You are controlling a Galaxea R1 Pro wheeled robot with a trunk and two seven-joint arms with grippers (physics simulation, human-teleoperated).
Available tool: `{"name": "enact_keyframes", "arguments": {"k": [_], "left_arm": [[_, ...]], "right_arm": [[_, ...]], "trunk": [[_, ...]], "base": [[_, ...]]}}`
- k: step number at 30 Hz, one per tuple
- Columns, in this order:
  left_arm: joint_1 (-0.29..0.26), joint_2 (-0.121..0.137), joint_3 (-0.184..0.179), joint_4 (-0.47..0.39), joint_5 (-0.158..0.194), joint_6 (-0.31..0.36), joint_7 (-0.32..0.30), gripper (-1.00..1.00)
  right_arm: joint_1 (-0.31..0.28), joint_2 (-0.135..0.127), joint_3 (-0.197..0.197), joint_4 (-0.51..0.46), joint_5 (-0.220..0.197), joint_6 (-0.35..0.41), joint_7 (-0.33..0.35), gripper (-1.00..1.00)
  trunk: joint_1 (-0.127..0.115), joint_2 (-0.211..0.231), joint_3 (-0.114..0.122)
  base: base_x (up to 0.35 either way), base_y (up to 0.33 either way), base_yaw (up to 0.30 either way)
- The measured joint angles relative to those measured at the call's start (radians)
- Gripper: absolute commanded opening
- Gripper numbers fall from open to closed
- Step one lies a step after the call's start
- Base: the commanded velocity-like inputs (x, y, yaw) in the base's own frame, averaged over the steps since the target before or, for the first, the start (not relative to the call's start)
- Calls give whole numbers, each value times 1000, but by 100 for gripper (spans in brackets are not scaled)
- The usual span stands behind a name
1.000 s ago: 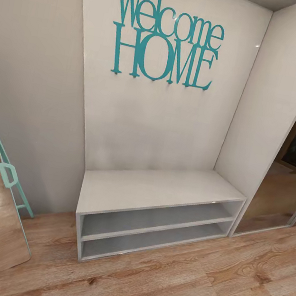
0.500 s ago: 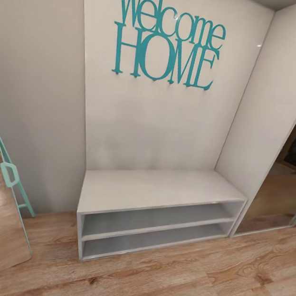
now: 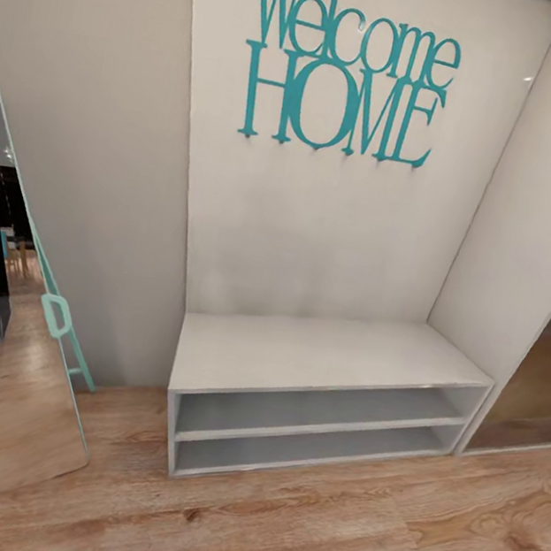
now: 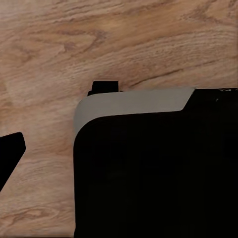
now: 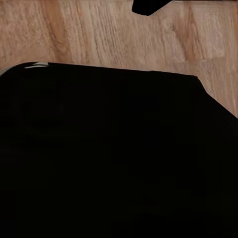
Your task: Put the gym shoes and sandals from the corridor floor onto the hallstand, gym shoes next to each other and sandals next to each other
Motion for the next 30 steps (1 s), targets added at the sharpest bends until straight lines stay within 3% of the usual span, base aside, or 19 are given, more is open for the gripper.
{"name": "enact_keyframes", "arguments": {"k": [21,30], "left_arm": [[0,0,1,0,3,0,0,100],[0,0,0,0,3,0,0,100]], "right_arm": [[0,0,0,0,-1,-4,0,100],[0,0,0,0,-1,-4,0,100]], "trunk": [[0,0,-3],[0,0,-3]], "base": [[0,0,16],[0,-6,-181]]}}
